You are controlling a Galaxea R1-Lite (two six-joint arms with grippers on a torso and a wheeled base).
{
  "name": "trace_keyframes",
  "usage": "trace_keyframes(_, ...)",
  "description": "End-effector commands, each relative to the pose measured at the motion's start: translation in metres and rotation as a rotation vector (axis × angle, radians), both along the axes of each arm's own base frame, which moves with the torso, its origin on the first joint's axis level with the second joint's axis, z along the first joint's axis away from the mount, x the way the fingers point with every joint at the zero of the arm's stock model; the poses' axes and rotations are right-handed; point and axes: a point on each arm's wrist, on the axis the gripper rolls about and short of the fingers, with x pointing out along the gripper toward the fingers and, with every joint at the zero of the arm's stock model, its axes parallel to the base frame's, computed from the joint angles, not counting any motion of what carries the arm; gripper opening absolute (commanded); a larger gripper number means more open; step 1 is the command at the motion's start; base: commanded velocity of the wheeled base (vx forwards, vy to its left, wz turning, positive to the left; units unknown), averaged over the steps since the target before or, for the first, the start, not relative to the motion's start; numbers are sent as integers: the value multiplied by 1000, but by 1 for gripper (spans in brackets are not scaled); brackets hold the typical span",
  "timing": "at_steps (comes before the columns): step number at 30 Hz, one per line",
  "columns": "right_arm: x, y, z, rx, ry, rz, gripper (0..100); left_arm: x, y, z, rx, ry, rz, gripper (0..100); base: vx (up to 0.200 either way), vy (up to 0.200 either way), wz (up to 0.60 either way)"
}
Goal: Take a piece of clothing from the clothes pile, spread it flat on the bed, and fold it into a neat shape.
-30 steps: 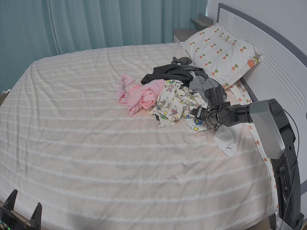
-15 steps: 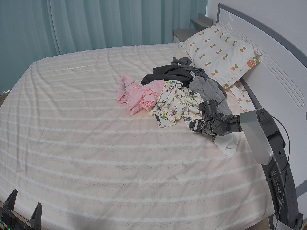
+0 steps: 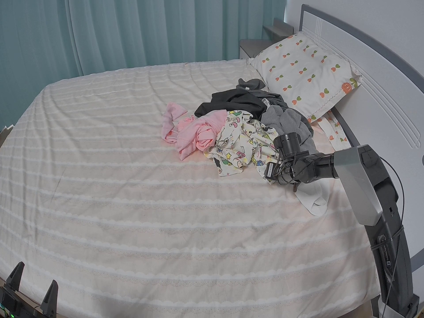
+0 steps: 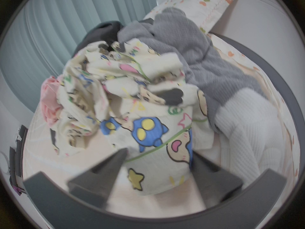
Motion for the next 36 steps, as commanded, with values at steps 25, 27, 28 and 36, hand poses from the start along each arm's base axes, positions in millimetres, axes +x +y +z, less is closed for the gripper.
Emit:
trace_keyframes(25,-104,3,80,111,-108,171,0,0,0,-4,0,-1,0,100,0,0,0)
trace_keyframes(27,-126,2,77,116,-83,207,0,0,0,-4,0,-1,0,100,0,0,0)
trace_keyframes(28,-135,1,75,118,-70,222,0,0,0,-4,0,-1,0,100,0,0,0)
trace_keyframes(36,-212,-8,46,141,34,351,0,0,0,-4,0,-1,0,100,0,0,0)
